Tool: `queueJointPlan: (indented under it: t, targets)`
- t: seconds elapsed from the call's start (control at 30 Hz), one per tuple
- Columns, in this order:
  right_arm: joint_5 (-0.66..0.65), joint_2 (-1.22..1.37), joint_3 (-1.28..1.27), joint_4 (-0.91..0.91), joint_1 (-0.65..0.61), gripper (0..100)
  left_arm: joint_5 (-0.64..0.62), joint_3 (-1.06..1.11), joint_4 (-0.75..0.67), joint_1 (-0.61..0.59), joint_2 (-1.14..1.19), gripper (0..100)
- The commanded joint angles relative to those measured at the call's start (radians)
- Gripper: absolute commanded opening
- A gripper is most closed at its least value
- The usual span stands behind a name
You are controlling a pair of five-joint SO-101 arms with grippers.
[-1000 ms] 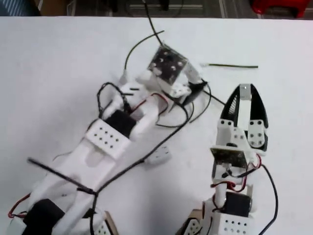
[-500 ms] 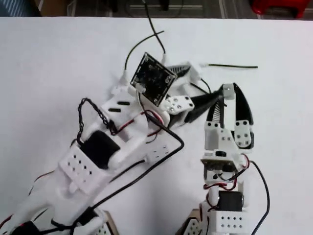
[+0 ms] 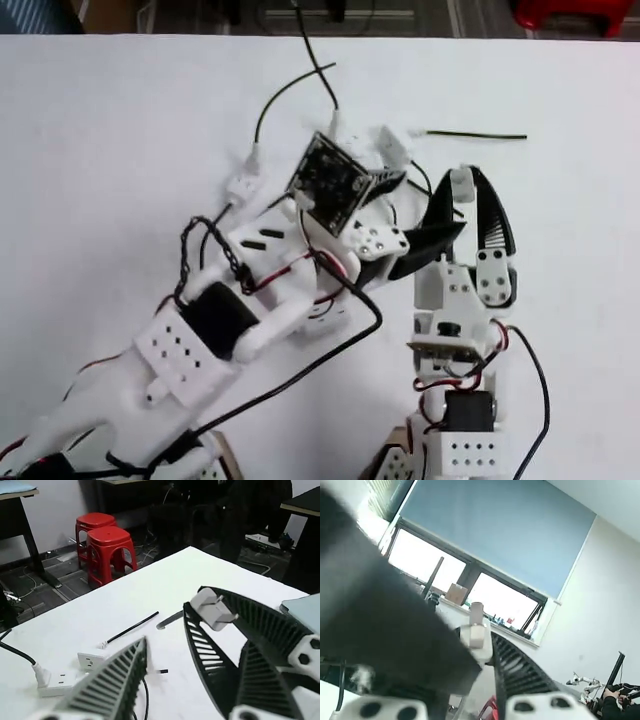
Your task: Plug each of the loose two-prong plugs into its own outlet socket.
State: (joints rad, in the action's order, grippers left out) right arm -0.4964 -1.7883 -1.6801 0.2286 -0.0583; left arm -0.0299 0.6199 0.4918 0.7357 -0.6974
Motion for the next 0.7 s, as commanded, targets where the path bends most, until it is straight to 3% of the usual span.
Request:
queueJointPlan:
  t: [0.0,0.37,0.67]
  targets:
    - [0.008,-0.013,0.021,0.016,-0.005,3.1,0.041,0.032,-0.095,-0.012,-0.022,29]
    - [0.008,-0.015,0.077,-0.107,-0.028,3.0,0.040,-0.043,-0.118,-0.015,-0.022,29]
    - [0.008,-0.015,0.077,-0.107,-0.033,3.1,0.040,-0.097,-0.150,-0.119,0.102,29]
